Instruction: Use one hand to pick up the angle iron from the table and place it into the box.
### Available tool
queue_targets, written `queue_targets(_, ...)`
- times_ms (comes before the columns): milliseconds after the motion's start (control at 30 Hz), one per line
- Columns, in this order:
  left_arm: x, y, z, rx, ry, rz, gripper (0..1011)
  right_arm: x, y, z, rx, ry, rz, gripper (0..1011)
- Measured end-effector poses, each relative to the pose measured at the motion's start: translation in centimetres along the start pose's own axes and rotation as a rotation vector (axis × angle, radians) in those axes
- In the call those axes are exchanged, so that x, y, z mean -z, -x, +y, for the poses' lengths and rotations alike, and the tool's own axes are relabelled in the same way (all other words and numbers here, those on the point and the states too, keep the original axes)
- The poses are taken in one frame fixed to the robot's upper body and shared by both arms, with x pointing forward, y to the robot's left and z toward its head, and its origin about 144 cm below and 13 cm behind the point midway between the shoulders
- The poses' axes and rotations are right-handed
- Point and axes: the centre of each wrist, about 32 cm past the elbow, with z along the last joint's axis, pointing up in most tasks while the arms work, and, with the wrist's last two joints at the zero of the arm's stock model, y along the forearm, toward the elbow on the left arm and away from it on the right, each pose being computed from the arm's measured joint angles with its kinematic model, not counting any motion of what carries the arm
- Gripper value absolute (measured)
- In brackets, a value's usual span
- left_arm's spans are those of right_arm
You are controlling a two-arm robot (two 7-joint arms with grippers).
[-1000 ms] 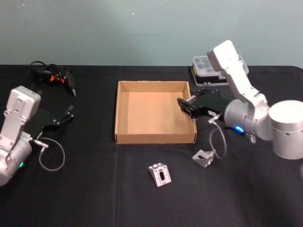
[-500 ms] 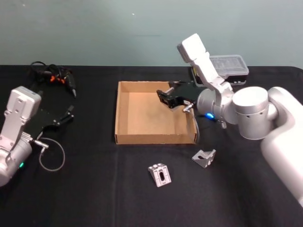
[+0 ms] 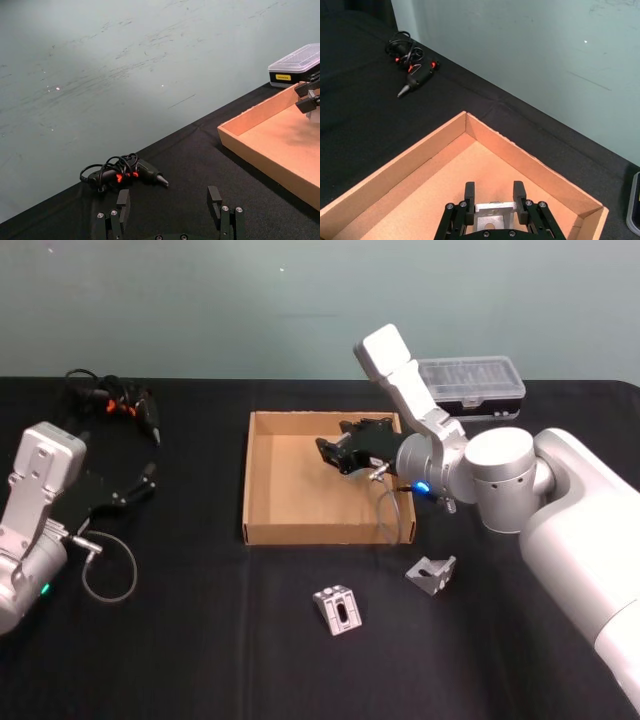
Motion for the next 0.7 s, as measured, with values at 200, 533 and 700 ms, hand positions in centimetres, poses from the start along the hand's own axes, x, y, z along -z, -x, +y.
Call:
queue_targets(200, 0.00, 0.00, 0.00, 0.000, 0.000, 0.000, 1011, -0.07, -0.05, -0.08, 0.001, -0.002, -0.001, 468)
queue_targets(533, 0.00, 0.00, 0.00, 0.000, 0.000, 0.000, 1011, -0.08, -0.08, -0.17, 0.002, -0.002, -0.001, 700)
queue_targets(700, 0.00, 0.00, 0.00, 0.000, 0.000, 0.000, 1011, -0.08, -0.07, -0.19, 0.002, -0.002, -0.001, 848)
